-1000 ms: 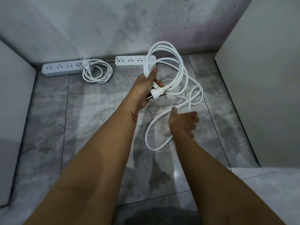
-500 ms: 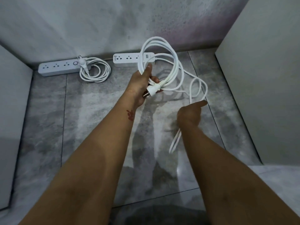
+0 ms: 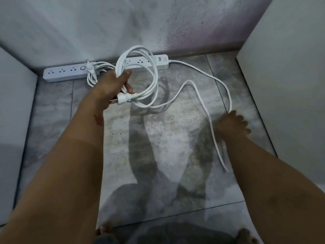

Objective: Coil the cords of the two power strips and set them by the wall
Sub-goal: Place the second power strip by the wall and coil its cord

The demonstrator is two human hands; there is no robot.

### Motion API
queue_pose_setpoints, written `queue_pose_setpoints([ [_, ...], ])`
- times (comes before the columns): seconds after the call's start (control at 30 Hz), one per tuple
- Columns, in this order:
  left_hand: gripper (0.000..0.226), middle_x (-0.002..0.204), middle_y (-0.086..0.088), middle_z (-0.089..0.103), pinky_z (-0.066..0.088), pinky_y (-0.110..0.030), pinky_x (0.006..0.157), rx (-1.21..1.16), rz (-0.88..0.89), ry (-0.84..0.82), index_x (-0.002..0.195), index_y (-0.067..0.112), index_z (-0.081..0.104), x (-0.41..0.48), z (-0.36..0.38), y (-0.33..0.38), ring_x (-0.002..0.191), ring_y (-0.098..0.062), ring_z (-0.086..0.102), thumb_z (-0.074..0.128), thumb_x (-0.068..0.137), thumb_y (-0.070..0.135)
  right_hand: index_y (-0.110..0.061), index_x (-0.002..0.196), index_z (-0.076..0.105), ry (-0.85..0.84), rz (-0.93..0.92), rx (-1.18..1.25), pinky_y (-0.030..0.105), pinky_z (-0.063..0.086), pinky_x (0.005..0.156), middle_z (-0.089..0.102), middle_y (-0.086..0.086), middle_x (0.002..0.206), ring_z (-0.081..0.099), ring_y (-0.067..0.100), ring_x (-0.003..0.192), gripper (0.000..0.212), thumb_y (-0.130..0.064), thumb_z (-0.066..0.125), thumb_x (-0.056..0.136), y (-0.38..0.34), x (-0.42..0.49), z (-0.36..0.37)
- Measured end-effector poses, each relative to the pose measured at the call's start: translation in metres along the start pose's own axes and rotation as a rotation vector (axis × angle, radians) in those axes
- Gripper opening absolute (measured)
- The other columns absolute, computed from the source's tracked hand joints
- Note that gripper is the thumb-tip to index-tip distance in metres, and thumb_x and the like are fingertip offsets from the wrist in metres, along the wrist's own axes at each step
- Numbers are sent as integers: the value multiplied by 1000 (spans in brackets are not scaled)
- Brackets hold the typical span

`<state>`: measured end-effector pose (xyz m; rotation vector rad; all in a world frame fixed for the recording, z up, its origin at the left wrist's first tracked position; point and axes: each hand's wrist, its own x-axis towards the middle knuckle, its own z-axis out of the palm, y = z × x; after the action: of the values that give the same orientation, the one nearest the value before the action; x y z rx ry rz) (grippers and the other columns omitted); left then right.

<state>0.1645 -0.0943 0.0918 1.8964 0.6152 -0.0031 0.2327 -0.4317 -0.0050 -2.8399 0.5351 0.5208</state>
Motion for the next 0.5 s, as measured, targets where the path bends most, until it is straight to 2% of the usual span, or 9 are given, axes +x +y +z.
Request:
queue_pose_setpoints([
  [0.13,44,48,-1,64,44,-18,43,70,-31,-209,67,6,56,-14,-4,12,43,-11,60,49,100,34,-8,155,11,205,-51,-14,53,19,113,16,14,160,24,33,143,69,-25,44,97,-9,-3,3],
  [0.17,42,49,-1,65,45,-19,45,107,-26,-252,68,7,56,-16,-2,15,47,-13,62,50,99,35,-9,154,14,279,-130,49,52,17,114,17,14,160,24,32,144,71,-23,48,93,-17,-7,-3],
  [0.23,40,52,-2,67,49,-24,53,216,-5,-324,69,11,56,-18,4,24,55,-19,67,52,98,37,-6,150,28,410,-438,253,48,21,114,28,16,156,31,32,142,73,-18,54,83,-39,-19,-22],
  [0.3,38,54,-1,69,51,-33,63,338,31,-381,70,14,57,-20,10,34,62,-22,69,53,97,40,-7,149,33,388,-730,393,44,22,115,35,15,153,32,32,141,76,-18,55,77,-65,-39,-47],
  [0.37,35,57,-1,70,53,-42,71,413,75,-433,73,17,57,-20,16,43,64,-24,67,54,96,43,-14,149,32,303,-931,392,46,21,117,39,10,151,33,29,140,78,-22,56,75,-92,-56,-70],
  [0.43,26,62,-4,71,55,-48,78,448,123,-491,79,23,56,-21,22,51,67,-26,68,54,95,44,-22,143,43,209,-1090,277,48,28,113,50,4,142,42,27,134,72,-30,56,73,-115,-72,-86],
  [0.5,20,66,-6,72,54,-49,80,477,154,-554,82,28,57,-22,24,59,68,-29,69,55,95,43,-25,125,56,142,-1154,96,39,39,100,64,0,123,56,26,118,51,-36,56,74,-127,-80,-93],
])
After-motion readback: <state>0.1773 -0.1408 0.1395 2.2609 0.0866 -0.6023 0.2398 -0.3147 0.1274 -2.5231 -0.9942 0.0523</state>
